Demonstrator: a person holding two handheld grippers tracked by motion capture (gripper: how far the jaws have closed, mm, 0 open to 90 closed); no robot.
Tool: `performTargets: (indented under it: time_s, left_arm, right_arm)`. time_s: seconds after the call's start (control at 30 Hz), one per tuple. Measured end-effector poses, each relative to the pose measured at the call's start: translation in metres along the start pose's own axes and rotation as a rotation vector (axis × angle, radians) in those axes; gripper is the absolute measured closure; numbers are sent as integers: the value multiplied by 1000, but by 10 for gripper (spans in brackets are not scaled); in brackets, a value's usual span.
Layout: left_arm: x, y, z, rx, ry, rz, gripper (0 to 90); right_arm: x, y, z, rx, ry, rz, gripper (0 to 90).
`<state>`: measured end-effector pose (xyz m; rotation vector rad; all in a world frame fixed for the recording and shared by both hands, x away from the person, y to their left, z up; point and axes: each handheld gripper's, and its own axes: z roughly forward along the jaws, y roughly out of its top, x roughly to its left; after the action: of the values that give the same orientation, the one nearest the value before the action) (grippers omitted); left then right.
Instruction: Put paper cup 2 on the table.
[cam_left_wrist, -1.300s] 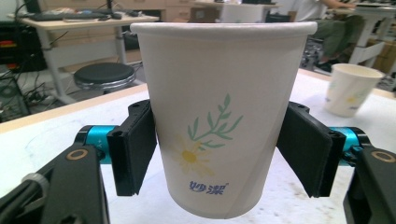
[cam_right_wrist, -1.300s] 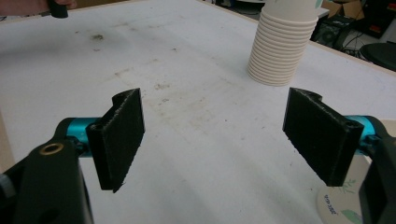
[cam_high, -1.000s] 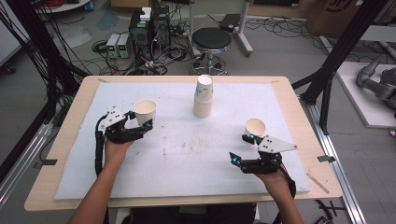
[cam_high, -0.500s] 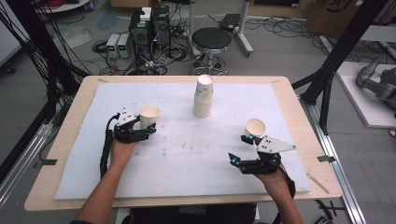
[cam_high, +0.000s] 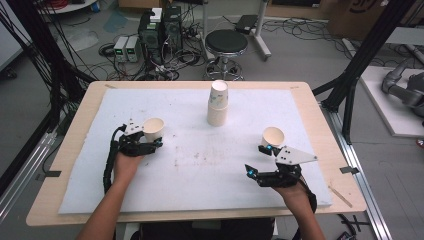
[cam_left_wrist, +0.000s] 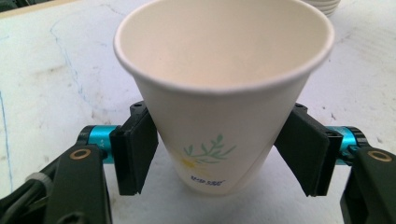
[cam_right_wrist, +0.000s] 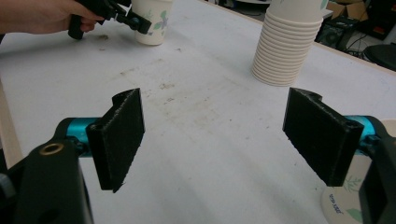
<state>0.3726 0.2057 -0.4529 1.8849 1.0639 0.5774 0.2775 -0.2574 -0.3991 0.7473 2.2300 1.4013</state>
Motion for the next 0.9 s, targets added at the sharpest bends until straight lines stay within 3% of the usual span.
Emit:
performTargets:
  time_s: [0.2,0.23,0.37,0.6,0.67,0.7,0.73,0.77,0.8,0.83,0.87,0.9]
  left_arm:
    - [1,-7,-4,-12,-22,-27,302]
    - [2,-8,-5,-11,-41,-38,294]
    - [3,-10,-11,1,-60,-63,206]
    - [3,-10,-34,-52,-33,-70,192]
    - [4,-10,-43,-80,-44,-62,192]
    - [6,-9,-53,-119,-57,-66,191]
    - [6,-9,-53,-119,-57,-66,191]
    - [6,-9,-61,-163,-87,-79,191]
    - [6,-9,-61,-163,-87,-79,191]
    - [3,-8,-69,-211,-107,-80,188]
    - [3,-8,-69,-211,-107,-80,187]
    - [0,-7,-76,-251,-135,-78,187]
  right_arm:
    - [0,1,-1,-4,-2,0,213]
    - [0,1,-1,-2,-5,-2,213]
    - [0,2,-1,-1,-9,-10,213]
    - [0,1,-2,8,-9,-6,212]
    - [1,1,-3,11,-13,-6,213]
    - [1,2,-3,12,-15,-9,212]
    - [0,1,-3,16,-16,-6,213]
    - [-1,1,-3,14,-23,-10,212]
    - [0,1,-4,21,-23,0,212]
    - [0,1,-4,24,-32,2,212]
    - [0,1,-4,24,-32,2,212]
    - [-1,1,-5,29,-46,1,212]
